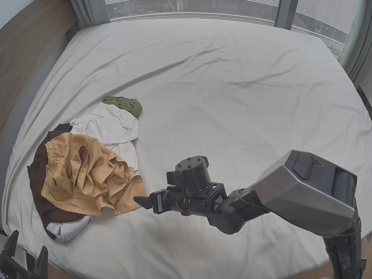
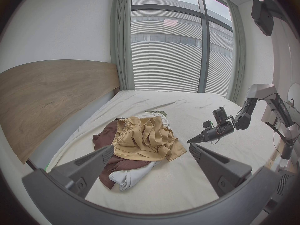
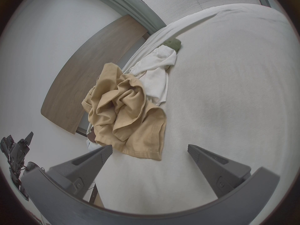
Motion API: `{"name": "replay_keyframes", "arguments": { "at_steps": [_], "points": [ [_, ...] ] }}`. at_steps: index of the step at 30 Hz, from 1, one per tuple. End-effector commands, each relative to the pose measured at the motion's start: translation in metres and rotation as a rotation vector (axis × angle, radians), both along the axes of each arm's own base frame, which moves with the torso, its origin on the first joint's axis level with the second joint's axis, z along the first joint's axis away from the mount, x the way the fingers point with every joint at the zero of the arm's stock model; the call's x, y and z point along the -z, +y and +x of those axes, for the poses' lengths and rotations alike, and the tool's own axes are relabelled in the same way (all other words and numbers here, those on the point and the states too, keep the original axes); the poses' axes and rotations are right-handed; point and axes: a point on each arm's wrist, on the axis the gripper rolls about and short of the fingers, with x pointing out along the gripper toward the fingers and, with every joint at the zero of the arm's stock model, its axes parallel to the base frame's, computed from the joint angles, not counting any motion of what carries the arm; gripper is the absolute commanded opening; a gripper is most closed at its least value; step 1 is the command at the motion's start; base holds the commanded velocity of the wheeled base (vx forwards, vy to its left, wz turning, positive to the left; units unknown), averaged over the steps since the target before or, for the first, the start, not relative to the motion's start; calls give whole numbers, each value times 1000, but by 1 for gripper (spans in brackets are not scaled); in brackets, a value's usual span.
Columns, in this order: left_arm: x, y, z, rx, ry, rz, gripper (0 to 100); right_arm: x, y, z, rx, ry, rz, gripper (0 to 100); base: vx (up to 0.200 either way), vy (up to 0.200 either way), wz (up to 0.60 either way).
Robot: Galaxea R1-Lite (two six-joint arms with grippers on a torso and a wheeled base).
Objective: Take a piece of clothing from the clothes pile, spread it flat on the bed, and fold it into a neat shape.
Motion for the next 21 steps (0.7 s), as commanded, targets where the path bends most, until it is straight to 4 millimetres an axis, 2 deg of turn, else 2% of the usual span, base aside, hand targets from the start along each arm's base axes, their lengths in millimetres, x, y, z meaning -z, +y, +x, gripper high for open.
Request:
{"name": "replay_keyframes", "arguments": {
  "at_steps": [1, 6, 21],
  "points": [
    [5, 0, 0, 0, 1, 0, 100, 18, 16, -2, -16, 22, 3, 100, 0, 0, 0],
    [5, 0, 0, 2, 1, 0, 100, 28, 23, -2, -25, 26, 0, 100, 0, 0, 0],
    [5, 0, 0, 2, 1, 0, 100, 39, 41, -2, -25, 55, 39, 100, 0, 0, 0]
  ]
}}
